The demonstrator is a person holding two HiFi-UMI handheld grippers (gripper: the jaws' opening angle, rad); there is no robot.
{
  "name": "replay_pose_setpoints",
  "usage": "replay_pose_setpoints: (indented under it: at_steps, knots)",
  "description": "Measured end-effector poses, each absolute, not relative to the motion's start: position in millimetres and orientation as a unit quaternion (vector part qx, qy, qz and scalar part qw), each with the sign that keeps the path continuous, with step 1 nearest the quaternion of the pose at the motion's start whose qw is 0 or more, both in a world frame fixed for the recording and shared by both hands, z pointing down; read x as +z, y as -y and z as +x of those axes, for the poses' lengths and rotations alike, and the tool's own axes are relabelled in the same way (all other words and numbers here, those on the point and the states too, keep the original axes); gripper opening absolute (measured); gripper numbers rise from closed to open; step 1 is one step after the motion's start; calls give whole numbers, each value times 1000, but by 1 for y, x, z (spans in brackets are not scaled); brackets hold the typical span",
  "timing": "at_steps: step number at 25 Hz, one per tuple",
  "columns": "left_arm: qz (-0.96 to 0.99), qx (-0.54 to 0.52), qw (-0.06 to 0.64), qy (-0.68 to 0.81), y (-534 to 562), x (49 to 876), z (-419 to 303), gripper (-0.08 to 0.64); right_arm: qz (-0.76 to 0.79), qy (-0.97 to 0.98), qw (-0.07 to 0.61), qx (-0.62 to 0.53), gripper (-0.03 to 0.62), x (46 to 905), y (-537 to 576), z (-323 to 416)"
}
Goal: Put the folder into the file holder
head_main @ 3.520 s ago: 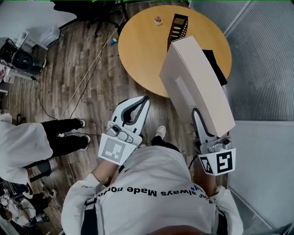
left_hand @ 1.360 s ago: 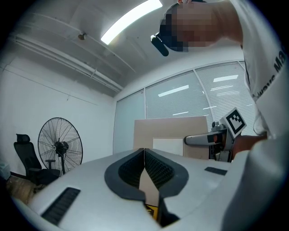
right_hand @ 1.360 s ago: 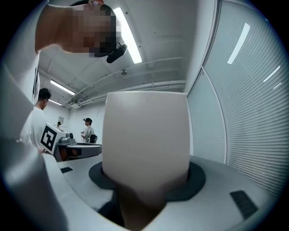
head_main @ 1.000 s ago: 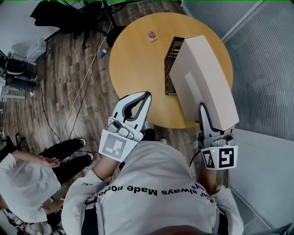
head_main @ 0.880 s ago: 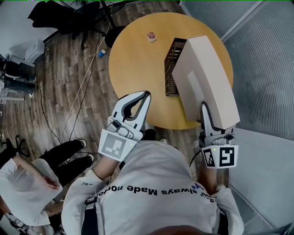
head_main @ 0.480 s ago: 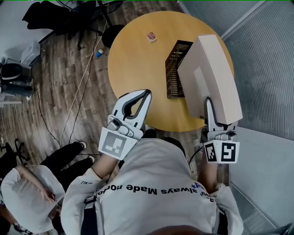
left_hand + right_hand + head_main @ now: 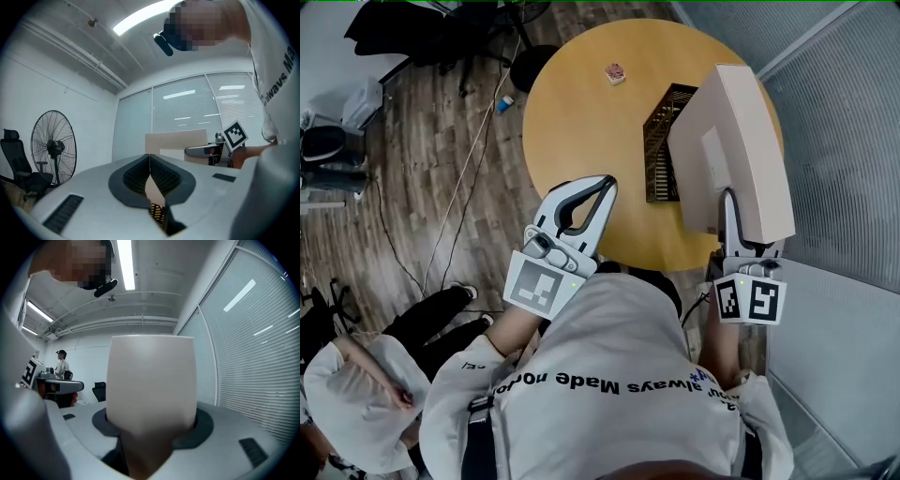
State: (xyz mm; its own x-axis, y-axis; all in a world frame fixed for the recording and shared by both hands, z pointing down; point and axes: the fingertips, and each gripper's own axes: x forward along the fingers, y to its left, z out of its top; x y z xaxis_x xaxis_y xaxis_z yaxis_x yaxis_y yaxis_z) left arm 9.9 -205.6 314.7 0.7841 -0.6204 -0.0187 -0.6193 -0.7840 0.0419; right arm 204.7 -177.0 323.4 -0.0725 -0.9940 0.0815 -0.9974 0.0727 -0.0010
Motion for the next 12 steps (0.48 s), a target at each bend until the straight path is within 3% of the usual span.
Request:
replay_pose_setpoints:
  at_steps: [12]
  knots:
    - [941, -18, 15, 338, 210, 317, -3, 25, 698, 716, 13, 29, 279, 333, 197, 204]
